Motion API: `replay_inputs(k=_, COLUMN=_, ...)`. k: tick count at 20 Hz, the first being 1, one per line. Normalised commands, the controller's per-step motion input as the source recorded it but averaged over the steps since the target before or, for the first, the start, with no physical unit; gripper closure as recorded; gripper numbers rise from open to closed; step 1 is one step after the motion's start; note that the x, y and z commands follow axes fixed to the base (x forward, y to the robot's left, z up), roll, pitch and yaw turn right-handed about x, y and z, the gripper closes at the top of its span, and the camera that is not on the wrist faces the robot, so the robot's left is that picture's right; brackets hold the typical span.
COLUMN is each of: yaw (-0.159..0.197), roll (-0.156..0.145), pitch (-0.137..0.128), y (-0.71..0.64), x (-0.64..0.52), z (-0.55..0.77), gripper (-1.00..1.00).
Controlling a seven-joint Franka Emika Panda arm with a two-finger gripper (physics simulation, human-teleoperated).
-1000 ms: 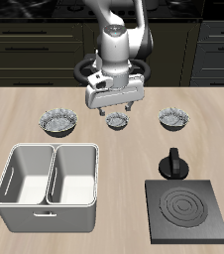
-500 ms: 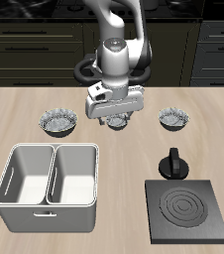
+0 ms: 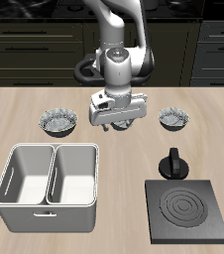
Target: Turn off the flat stove and place the smallest bowl on it
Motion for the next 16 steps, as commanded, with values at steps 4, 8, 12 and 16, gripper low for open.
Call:
replay_inputs(k=4, yaw=-0.024, roll=0.025, pitch=0.012, y=0.04, x=-0.06, z=-0.09, gripper=1.00)
replay_inputs(k=8, yaw=-0.003, roll=0.036, pitch=-0.027, y=0.04, x=-0.08, z=0.07, gripper=1.00)
replay_inputs(k=12, yaw=0.018, roll=0.028, pitch=-0.020, y=0.08, x=-0.02, z=0.14, gripper=1.00)
replay_inputs(k=16, yaw=0.014, roll=-0.008, pitch=-0.035, y=0.00, x=-0.04, z=0.26, gripper=1.00)
